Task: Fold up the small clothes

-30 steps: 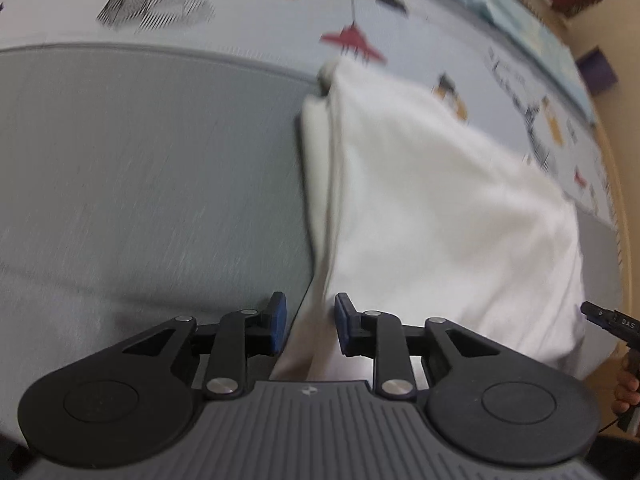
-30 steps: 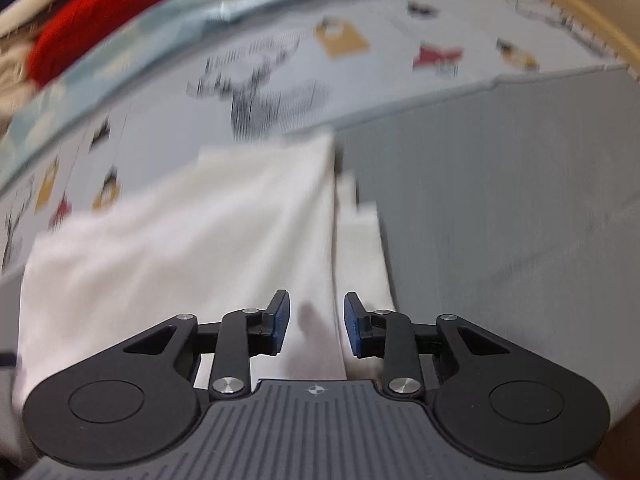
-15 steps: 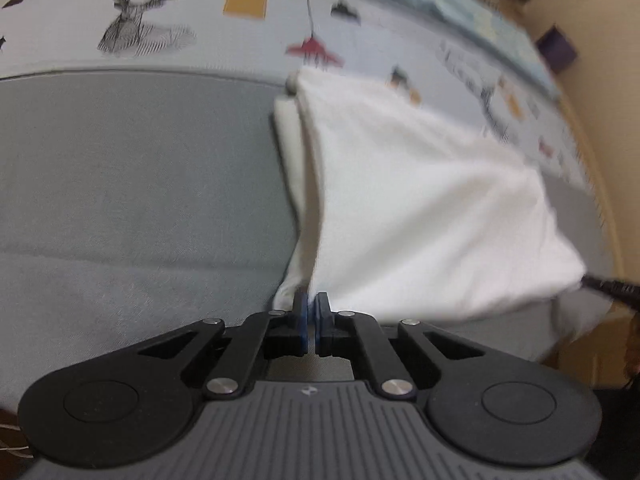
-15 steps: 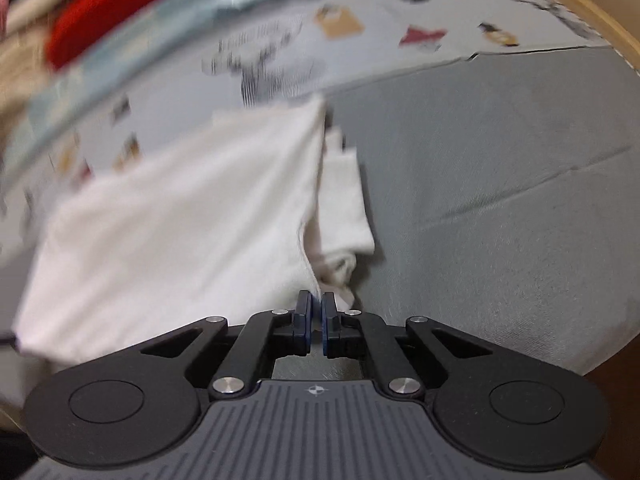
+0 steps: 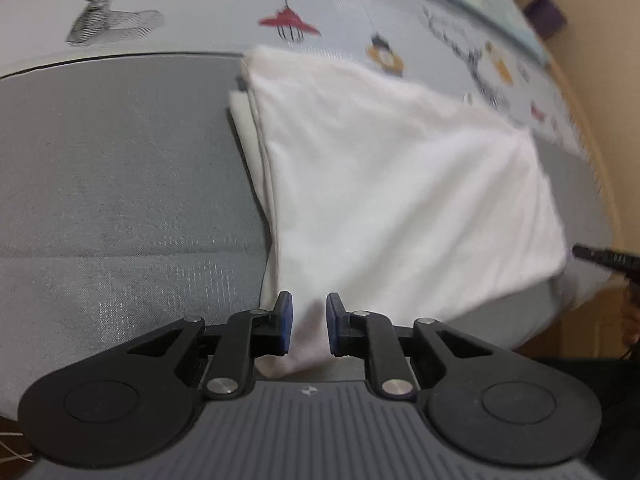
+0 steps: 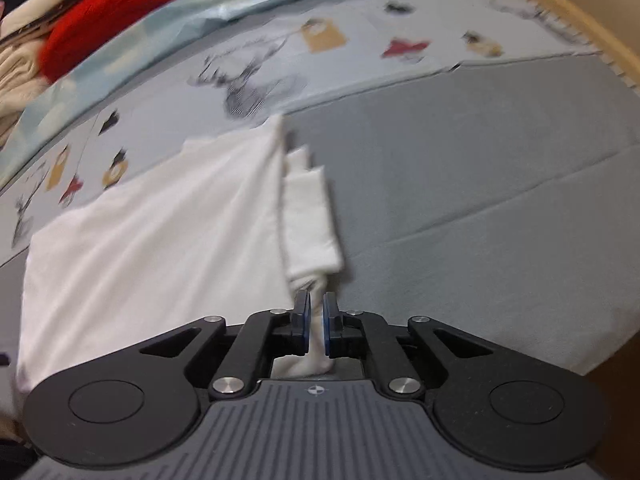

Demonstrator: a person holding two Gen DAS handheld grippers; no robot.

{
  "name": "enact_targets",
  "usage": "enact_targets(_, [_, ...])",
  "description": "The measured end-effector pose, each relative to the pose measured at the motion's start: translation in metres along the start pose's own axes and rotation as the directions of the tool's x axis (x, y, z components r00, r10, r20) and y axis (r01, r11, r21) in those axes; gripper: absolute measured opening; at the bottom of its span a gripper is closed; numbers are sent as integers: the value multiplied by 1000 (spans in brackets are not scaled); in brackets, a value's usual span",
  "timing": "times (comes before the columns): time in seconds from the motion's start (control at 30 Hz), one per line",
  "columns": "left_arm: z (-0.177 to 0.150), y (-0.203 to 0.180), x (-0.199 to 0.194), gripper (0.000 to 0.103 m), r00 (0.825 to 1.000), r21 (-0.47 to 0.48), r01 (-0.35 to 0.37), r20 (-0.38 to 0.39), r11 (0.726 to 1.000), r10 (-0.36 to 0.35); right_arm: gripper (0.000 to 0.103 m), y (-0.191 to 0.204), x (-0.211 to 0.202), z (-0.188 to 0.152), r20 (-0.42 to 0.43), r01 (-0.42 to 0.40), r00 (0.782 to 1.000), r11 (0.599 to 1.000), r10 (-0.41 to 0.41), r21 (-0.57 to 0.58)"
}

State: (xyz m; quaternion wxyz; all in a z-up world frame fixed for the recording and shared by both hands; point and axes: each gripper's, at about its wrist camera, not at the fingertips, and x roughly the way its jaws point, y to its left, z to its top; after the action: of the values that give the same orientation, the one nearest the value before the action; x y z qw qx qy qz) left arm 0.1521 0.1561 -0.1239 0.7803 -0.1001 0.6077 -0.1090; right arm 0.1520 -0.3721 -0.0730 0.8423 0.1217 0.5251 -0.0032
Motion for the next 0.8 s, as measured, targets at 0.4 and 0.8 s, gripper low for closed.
enact_targets(0.4, [-6, 4, 18, 0, 995, 47, -84, -56, 995, 86, 0, 6, 23, -9, -120, 33, 992, 993, -47, -110])
enact_targets(0.8, [13, 38, 5, 23, 990, -216, 28, 142, 976, 3, 18, -9, -14, 2, 141, -67, 988, 997, 70, -24])
